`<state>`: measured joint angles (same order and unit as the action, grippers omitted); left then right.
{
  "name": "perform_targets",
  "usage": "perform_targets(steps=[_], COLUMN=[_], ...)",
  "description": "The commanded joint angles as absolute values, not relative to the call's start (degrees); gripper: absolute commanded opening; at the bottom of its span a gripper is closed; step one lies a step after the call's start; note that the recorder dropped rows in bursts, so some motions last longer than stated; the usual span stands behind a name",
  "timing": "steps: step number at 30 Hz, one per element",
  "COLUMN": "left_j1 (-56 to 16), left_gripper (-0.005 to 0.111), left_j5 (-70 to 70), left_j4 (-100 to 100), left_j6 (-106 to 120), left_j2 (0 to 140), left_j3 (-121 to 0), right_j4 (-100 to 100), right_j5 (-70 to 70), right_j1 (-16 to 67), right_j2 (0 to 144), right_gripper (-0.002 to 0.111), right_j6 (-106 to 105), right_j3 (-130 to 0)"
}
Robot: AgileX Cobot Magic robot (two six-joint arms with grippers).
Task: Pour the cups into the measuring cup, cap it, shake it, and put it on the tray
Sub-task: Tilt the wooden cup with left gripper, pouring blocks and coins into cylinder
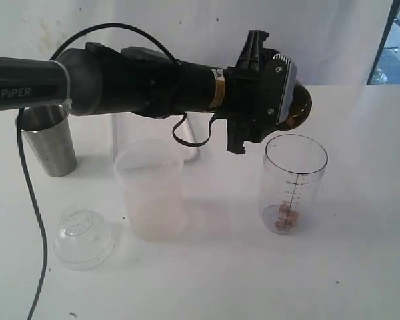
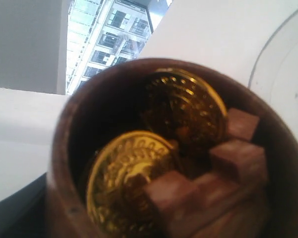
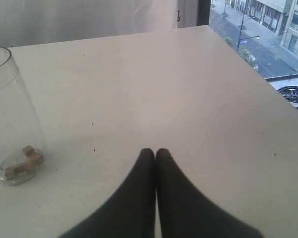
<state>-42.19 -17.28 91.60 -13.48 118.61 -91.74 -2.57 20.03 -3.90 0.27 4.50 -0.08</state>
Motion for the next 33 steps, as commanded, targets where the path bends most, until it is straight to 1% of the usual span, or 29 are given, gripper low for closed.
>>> perform_targets(steps=[1,6,12,33], left_j1=[-42.41,-42.41,-45.56,-46.02], left_gripper=[0.0,0.0,0.0,0.0], left_j5=[-16.07,-15.58,-7.44,-5.85], left_j4=[90.1,90.1,90.1,89.97], left_j6=[-11.85,-6.76,-3.94,0.66], left_j2=[118.08,118.08,118.08,118.08], left_j3=[-92.01,-92.01,-92.01,-92.12], right_j4=[-2.77,-2.77,-2.77,-2.77], right_j5=[19.72,19.72,19.72,19.72], right_j1=[-3.71,-3.71,-3.71,-3.71], right_j2=[0.0,0.0,0.0,0.0], right_gripper=[0.0,0.0,0.0,0.0], right_j6=[4.75,4.75,4.75,4.75], right_j3=[0.0,0.0,0.0,0.0])
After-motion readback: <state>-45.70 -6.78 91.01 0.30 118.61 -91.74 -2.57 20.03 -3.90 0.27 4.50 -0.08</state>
